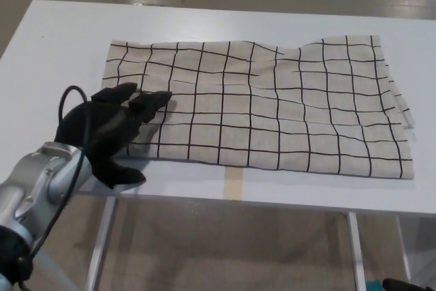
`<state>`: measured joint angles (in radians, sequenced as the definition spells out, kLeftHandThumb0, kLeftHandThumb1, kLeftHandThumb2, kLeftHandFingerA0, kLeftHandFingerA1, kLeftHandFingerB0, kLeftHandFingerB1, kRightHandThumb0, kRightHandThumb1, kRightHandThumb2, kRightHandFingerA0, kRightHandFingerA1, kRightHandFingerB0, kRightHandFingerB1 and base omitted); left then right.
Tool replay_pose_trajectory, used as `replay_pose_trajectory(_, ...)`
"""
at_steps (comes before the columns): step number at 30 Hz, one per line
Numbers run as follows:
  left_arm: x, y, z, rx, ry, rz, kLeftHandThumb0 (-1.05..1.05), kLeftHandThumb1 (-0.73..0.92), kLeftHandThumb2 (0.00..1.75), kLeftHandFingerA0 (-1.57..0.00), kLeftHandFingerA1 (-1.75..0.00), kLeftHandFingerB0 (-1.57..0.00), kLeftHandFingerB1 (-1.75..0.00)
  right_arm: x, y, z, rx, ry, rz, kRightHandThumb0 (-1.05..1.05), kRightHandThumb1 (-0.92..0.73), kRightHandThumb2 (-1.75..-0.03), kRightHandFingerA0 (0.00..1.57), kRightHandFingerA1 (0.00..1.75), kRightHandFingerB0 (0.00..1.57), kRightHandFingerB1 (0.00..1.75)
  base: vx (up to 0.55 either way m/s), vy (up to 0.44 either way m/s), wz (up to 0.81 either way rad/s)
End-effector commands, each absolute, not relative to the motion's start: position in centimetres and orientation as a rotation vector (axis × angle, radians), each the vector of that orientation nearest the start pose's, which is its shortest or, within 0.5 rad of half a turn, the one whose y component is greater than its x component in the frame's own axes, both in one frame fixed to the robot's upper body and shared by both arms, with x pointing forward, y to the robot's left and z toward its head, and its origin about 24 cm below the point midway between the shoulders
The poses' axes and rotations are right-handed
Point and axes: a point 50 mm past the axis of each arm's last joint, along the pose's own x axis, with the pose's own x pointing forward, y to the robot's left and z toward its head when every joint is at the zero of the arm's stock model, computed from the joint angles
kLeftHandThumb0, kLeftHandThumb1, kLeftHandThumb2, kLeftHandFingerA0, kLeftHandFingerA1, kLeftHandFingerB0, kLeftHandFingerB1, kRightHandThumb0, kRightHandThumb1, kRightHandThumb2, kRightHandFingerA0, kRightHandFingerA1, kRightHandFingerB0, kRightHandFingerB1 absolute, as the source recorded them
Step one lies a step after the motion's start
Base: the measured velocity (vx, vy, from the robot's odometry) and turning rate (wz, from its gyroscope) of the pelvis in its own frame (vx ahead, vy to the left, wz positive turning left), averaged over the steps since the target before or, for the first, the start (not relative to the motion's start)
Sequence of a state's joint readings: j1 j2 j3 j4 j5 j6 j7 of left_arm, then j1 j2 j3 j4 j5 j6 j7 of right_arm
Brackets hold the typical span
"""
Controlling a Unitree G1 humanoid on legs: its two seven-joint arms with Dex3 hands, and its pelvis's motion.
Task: Use the left hand to fold a white towel with checkered patterns in half.
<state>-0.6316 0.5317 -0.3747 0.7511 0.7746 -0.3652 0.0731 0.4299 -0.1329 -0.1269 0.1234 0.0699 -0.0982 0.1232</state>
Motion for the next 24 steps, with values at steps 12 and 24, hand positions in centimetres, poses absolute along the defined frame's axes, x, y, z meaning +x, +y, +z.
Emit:
replay_pose_trajectory(12, 36.2, 17.6, 6.4, 1.558, -0.242, -0.337, -0.47, 0.48, 0.55, 0.00, -0.03, 0.00, -0.18, 12.6, -22.4, -5.0, -0.045, 0.427, -0.145, -0.29, -0.55, -0.56, 0.41, 0.54, 0.49, 0.53, 0.00, 0.000, 0.00)
replay_pose_trajectory(24, 37.1, 14.8, 5.0, 1.912, -0.342, -0.361, -0.39, 0.54, 0.56, -0.56, -0.68, -0.58, -0.56, 12.4, -22.2, -5.1, -0.034, 0.427, -0.158, -0.28, -0.55, -0.56, 0.43, 0.55, 0.51, 0.54, 0.00, 0.000, 0.00)
